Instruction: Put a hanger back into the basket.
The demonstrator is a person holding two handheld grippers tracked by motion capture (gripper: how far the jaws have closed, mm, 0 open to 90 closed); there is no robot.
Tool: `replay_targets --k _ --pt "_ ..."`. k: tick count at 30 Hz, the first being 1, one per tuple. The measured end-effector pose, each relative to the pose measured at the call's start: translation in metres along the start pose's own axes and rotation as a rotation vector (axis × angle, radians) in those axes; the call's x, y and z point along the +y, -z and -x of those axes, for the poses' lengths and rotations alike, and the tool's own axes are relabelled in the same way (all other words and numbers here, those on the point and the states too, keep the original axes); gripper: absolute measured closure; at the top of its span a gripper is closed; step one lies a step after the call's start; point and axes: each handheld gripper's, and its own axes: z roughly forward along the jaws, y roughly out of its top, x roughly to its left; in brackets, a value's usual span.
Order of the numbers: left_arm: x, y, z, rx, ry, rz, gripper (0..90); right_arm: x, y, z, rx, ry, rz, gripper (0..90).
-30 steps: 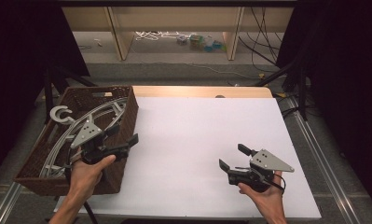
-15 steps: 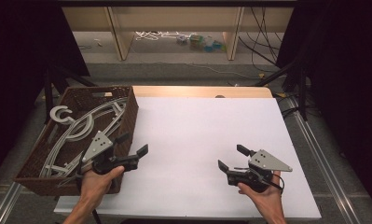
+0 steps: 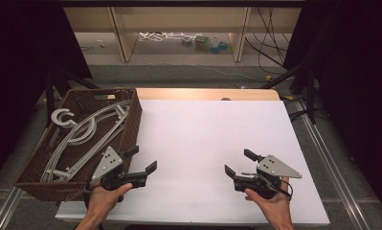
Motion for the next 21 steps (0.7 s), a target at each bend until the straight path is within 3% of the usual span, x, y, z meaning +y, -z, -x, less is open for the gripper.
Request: replay_targets --k 4,10,21 --pt "-0.005 0.003 0.000 0.021 -0.019 0.003 16.0 -0.001 -0.001 -0.003 0.008 0.000 -0.003 16.1" --pt "-0.010 0.006 0.005 0.018 -0.035 -0.010 16.0 -0.004 0.002 -0.010 0.020 0.000 -0.010 16.1" --pt "-0.014 0.006 0.006 0.006 -0.024 -0.027 16.0 -0.009 0.008 -0.016 0.028 -0.010 -0.025 16.1"
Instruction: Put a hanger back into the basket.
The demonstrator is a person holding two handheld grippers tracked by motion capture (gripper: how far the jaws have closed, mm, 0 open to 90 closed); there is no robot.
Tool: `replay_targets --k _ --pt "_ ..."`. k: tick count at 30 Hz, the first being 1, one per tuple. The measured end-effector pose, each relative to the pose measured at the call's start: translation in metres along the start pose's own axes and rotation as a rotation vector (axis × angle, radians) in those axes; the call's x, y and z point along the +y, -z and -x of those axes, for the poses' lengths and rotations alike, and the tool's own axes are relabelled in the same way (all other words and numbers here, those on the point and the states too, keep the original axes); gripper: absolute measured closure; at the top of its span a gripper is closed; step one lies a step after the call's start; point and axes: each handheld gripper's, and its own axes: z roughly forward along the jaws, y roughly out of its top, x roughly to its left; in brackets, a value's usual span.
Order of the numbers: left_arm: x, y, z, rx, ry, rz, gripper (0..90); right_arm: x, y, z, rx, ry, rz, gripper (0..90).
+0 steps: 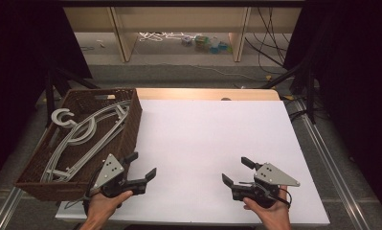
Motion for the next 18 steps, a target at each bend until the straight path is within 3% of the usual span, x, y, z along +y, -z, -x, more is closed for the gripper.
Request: replay_targets --k 18 --pt "-0.0002 -0.0004 -0.0001 -0.007 0.005 -0.002 16.0 -0.0003 -0.0016 0.0014 -0.003 0.005 0.004 16.1"
